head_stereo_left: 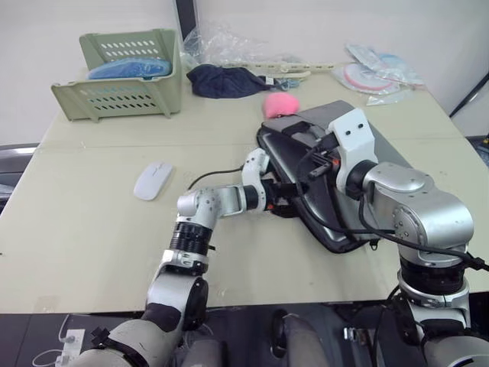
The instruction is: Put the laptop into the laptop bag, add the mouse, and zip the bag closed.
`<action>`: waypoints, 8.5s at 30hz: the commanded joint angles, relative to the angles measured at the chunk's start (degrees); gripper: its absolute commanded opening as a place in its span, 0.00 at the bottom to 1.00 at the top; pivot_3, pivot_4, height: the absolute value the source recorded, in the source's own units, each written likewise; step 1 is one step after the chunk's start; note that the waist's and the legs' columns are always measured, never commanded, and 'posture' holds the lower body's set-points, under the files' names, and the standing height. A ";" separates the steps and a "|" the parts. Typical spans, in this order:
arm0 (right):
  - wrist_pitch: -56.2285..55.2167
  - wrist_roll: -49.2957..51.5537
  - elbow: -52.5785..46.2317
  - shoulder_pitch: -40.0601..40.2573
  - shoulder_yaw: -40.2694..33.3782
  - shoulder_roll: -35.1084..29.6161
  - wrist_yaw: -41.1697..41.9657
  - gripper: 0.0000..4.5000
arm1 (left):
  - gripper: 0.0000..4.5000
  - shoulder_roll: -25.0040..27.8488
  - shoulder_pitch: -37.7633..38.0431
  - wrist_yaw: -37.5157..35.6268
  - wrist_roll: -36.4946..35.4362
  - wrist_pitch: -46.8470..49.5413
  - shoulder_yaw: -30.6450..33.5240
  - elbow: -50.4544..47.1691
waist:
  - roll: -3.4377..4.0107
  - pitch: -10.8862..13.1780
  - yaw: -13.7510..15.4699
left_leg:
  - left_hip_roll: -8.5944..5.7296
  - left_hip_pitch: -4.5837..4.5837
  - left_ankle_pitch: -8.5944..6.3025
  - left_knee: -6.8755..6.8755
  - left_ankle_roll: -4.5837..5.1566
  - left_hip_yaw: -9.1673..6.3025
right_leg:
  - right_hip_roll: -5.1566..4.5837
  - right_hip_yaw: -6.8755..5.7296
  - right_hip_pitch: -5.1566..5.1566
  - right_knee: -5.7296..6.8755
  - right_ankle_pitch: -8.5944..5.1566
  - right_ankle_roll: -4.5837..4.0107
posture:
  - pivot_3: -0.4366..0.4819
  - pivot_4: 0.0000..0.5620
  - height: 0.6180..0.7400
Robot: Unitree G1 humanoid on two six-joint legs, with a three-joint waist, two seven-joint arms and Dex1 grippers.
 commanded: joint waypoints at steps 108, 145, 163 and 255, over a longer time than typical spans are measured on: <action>-16.06 30.10 12.78 -11.08 -10.64 -39.50 44.17 0.88 | 0.96 38.57 26.27 -22.37 11.13 -42.49 9.92 -10.06 | 0.34 1.07 1.20 | 0.14 -0.17 -0.15 0.18 -0.12 0.28 | -0.08 0.01 -0.35 0.33 -0.04 -0.06 | 0.48 0.27 1.00; -15.27 31.49 11.32 -9.32 -11.20 -39.76 42.03 0.88 | 0.96 31.51 18.32 -20.38 18.20 -55.80 5.01 10.67 | 0.21 0.99 1.13 | 0.12 -0.17 -0.13 0.27 -0.08 0.29 | -0.09 -0.05 -0.34 0.39 -0.02 -0.04 | 0.48 0.27 1.00; -15.63 31.88 11.02 -8.85 -10.99 -39.13 41.34 0.88 | 0.96 32.01 24.17 -19.35 16.87 -53.56 7.17 5.22 | 0.20 0.98 1.09 | 0.14 0.00 -0.13 0.25 -0.08 0.37 | -0.11 0.00 -0.30 0.49 -0.02 -0.04 | 0.48 0.27 1.00; -20.28 -15.89 7.87 10.93 13.59 7.20 -14.27 0.88 | 0.62 39.22 27.58 -22.43 0.05 -24.78 6.91 -37.34 | 0.06 0.91 -0.61 | 0.16 0.03 -0.14 0.10 -0.10 0.33 | -0.02 0.01 -0.32 0.46 -0.05 -0.11 | 0.48 0.27 1.00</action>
